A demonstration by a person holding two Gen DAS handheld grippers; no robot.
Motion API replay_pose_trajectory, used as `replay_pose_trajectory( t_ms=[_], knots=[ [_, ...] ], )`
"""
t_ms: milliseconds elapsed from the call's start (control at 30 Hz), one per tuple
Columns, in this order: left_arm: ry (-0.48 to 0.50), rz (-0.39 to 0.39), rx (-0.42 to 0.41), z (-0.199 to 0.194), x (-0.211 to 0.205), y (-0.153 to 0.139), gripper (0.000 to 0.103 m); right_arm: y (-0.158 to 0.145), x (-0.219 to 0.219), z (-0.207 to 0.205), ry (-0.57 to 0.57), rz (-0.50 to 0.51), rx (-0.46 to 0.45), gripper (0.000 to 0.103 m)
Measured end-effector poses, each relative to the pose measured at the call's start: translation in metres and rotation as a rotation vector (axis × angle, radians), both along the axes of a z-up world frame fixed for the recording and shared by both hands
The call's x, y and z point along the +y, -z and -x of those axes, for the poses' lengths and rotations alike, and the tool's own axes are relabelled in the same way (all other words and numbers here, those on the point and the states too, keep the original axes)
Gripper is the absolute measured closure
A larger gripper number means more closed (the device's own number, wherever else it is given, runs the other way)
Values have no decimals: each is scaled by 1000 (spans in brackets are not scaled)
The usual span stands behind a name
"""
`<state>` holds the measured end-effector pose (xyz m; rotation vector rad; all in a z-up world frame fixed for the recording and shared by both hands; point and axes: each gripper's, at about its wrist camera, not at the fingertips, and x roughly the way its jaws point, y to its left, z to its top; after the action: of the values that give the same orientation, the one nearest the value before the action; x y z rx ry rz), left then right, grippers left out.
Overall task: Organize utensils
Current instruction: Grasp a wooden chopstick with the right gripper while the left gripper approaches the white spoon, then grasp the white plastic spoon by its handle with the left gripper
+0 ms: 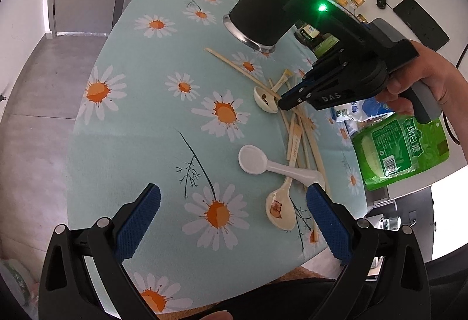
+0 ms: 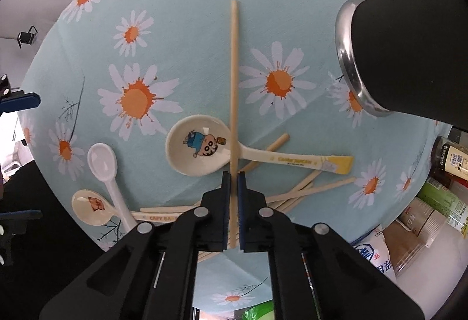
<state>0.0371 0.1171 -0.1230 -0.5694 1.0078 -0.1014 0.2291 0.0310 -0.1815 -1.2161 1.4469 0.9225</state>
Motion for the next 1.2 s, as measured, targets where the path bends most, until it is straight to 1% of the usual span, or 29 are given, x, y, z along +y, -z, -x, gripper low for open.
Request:
replay_pose_trajectory(
  t_ms=[200, 300, 333, 467, 633, 667, 733, 767, 867, 900, 933, 967, 1067, 1100, 1133, 1200],
  knots=[
    [34, -11, 6, -7, -1, -1, 7, -16, -10, 1, 25, -42, 11, 98],
    [64, 20, 8, -13, -3, -2, 7, -30, -19, -4, 70, -98, 7, 98],
    [80, 19, 6, -15, -5, -3, 7, -36, -23, -4, 89, -121, 7, 98],
    [160, -47, -3, -24, -16, -12, 7, -64, -49, -9, 198, -247, 22, 97],
    [359, -178, 8, -44, -39, -21, 7, -90, -93, -3, 334, -392, 34, 97],
    [421, -219, 10, -51, -46, -23, 7, -94, -104, 1, 359, -415, 35, 97],
    [519, -273, 6, -59, -58, -25, 8, -97, -123, 4, 407, -456, 34, 97],
    [598, -323, 0, -65, -69, -27, 10, -100, -128, 8, 425, -470, 34, 97],
    [788, -401, -2, -74, -93, -27, 18, -107, -152, 21, 512, -532, 35, 97],
    [833, -416, 0, -76, -99, -28, 25, -109, -158, 24, 531, -542, 34, 97],
    [897, -431, 9, -79, -107, -28, 28, -112, -167, 29, 555, -555, 34, 97],
    [961, -439, 17, -81, -114, -27, 29, -119, -177, 32, 572, -566, 36, 97],
    [1108, -449, 55, -89, -127, -20, 32, -123, -198, 44, 636, -612, 46, 97],
    [1140, -457, 62, -91, -130, -18, 37, -122, -202, 47, 648, -621, 48, 97],
    [1185, -470, 70, -93, -134, -15, 44, -122, -206, 50, 663, -629, 51, 97],
    [1259, -503, 80, -96, -142, -10, 48, -125, -216, 56, 700, -647, 52, 97]
  ],
)
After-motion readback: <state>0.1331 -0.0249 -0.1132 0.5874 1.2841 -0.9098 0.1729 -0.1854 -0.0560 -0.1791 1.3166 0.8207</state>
